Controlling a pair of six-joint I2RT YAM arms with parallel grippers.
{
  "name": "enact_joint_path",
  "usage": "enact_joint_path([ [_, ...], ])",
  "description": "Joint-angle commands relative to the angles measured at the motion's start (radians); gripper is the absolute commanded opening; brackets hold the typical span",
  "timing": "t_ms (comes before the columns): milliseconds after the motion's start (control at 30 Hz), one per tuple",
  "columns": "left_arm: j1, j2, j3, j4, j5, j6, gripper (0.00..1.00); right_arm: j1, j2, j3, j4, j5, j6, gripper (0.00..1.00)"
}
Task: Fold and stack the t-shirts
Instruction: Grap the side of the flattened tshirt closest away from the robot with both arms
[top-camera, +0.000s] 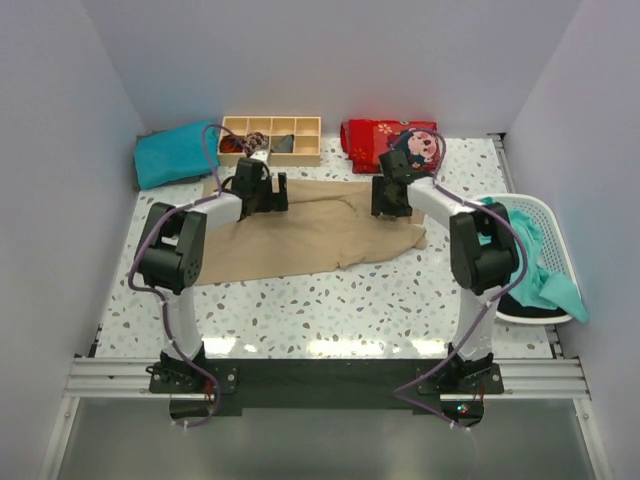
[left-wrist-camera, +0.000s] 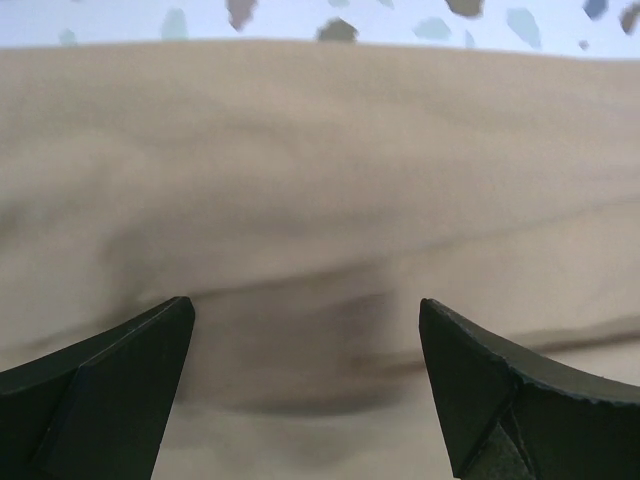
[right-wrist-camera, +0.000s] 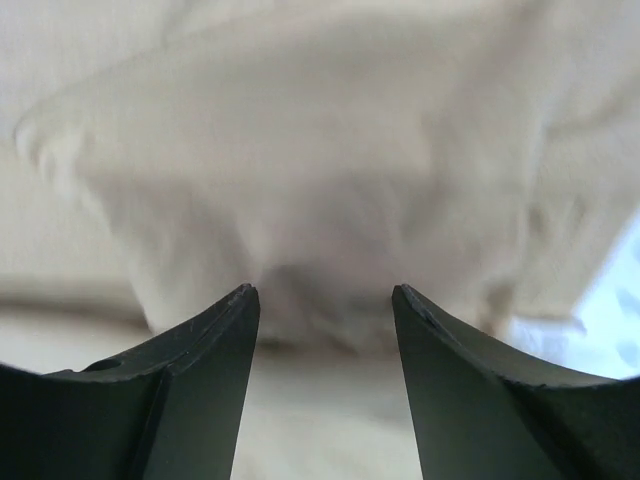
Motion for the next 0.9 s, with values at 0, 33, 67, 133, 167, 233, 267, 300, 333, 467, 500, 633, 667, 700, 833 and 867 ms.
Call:
enact_joint_path([
  [0,-0.098,-0.168,-0.061,0.033,-0.027,-0.003,1.00,-0.004,-0.260,-0.153,0.046,0.030,0.001,0.61],
  [33,-0.113,-0.190,-0.079,0.033,-0.037,0.005,1.00,-0.006,-0.328,-0.183,0.021,0.045,0.033,0.62],
  [67,-0.124,-0.225,-0.088,0.030,-0.040,0.006,1.00,-0.004,-0.359,-0.211,0.011,0.054,0.045,0.62],
  [133,-0.148,-0.257,-0.127,0.021,-0.040,0.000,1.00,-0.004,-0.466,-0.344,0.055,0.047,0.088,0.63],
  [167,-0.155,-0.286,-0.142,0.024,-0.035,0.000,1.00,-0.004,-0.498,-0.390,0.066,0.036,0.111,0.64],
  [233,-0.164,-0.305,-0.185,0.026,-0.017,-0.006,1.00,-0.004,-0.560,-0.499,0.074,-0.023,0.194,0.63],
  [267,-0.167,-0.320,-0.197,0.022,-0.012,-0.008,1.00,-0.006,-0.580,-0.584,0.089,-0.042,0.217,0.63],
  [300,-0.171,-0.328,-0.213,0.027,-0.006,-0.006,1.00,-0.004,-0.603,-0.637,0.117,-0.054,0.238,0.63],
  [333,-0.175,-0.333,-0.237,0.027,-0.006,-0.006,1.00,-0.004,-0.632,-0.692,0.202,-0.095,0.287,0.63],
  [467,-0.196,-0.366,-0.271,0.024,-0.021,-0.005,1.00,-0.004,-0.748,-0.936,0.391,-0.137,0.395,0.63],
  [500,-0.208,-0.370,-0.276,0.024,-0.029,-0.005,1.00,-0.006,-0.756,-0.959,0.413,-0.133,0.413,0.63],
  [633,-0.224,-0.370,-0.279,0.025,-0.023,-0.008,1.00,-0.004,-0.755,-1.060,0.597,-0.154,0.484,0.63],
  [667,-0.225,-0.370,-0.280,0.022,-0.024,-0.008,1.00,-0.006,-0.744,-1.082,0.627,-0.175,0.490,0.63],
  [700,-0.225,-0.370,-0.283,0.022,-0.024,-0.008,1.00,-0.004,-0.720,-1.090,0.670,-0.180,0.514,0.63],
  [833,-0.225,-0.386,-0.303,0.018,-0.035,-0.006,1.00,-0.006,-0.657,-1.140,0.809,-0.208,0.567,0.63],
  [867,-0.225,-0.386,-0.309,0.016,-0.038,-0.005,1.00,-0.006,-0.620,-1.140,0.830,-0.212,0.570,0.63],
])
